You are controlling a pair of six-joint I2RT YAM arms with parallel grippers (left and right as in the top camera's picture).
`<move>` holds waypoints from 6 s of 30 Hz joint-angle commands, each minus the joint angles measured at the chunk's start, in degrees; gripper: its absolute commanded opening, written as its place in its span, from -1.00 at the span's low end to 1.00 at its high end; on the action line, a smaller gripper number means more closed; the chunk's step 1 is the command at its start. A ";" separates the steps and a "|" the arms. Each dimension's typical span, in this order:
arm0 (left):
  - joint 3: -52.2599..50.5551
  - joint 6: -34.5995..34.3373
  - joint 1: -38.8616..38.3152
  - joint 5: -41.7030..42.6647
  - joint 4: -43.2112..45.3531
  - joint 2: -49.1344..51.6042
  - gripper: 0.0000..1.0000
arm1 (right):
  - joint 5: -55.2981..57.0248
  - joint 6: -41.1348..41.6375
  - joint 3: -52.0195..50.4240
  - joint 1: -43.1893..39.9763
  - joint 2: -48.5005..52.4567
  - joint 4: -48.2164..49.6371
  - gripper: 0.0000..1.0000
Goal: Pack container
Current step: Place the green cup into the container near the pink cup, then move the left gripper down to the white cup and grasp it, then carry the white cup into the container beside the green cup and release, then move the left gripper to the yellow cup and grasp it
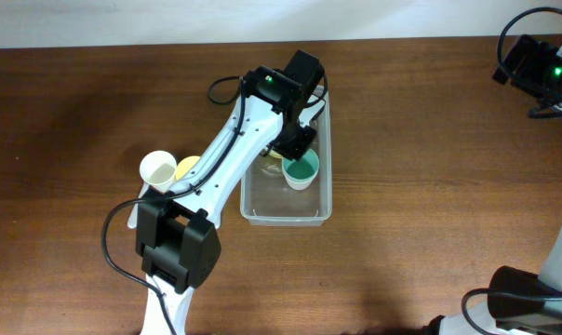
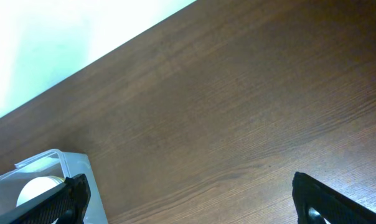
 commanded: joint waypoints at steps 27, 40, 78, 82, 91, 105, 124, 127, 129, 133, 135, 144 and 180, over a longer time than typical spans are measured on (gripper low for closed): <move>2.56 1.55 36.41 2.93 -15.17 -14.51 -0.07 | 0.26 -0.20 0.13 -0.15 -0.24 0.20 0.98; -25.14 2.21 39.91 1.70 7.26 -14.51 0.17 | 0.28 -0.20 0.13 -0.15 -0.24 0.20 0.98; 2.47 2.19 35.80 1.25 -4.28 -11.34 -0.97 | 0.26 -0.20 0.13 -0.15 -0.24 0.20 0.98; 9.11 2.03 29.11 3.43 -10.05 -12.22 -0.97 | 0.26 -0.20 0.13 -0.15 -0.24 0.20 0.98; 5.29 1.73 15.67 4.57 -11.15 -11.85 -0.97 | 0.26 -0.20 0.13 -0.15 -0.24 0.20 0.98; -18.88 0.39 12.33 4.72 8.20 -11.06 -0.97 | 0.26 -0.20 0.13 -0.15 -0.24 0.20 0.98; -23.69 -0.04 8.33 1.55 14.12 -8.22 -0.96 | 0.26 -0.20 0.13 -0.15 -0.24 0.20 0.98; -23.69 -0.04 8.33 1.53 14.12 -6.56 -0.96 | 0.26 -0.20 0.13 -0.15 -0.24 0.20 0.98; -23.69 -0.04 8.33 1.53 14.27 -5.92 -0.96 | 0.26 -0.20 0.13 -0.15 -0.24 0.20 0.98; -23.69 -0.04 8.33 1.53 15.02 -5.38 -0.87 | 0.26 -0.20 0.13 -0.15 -0.24 0.20 0.98; -23.69 -0.04 8.33 1.53 15.04 -5.38 -0.76 | 0.26 -0.20 0.13 -0.15 -0.24 0.20 0.98; -19.74 -0.46 8.44 1.53 12.55 -5.42 -0.38 | 0.26 -0.20 0.13 -0.15 -0.24 0.20 0.98; -32.94 -4.13 31.21 2.51 11.47 -16.76 0.06 | 0.26 -0.20 0.13 -0.15 -0.24 0.20 0.98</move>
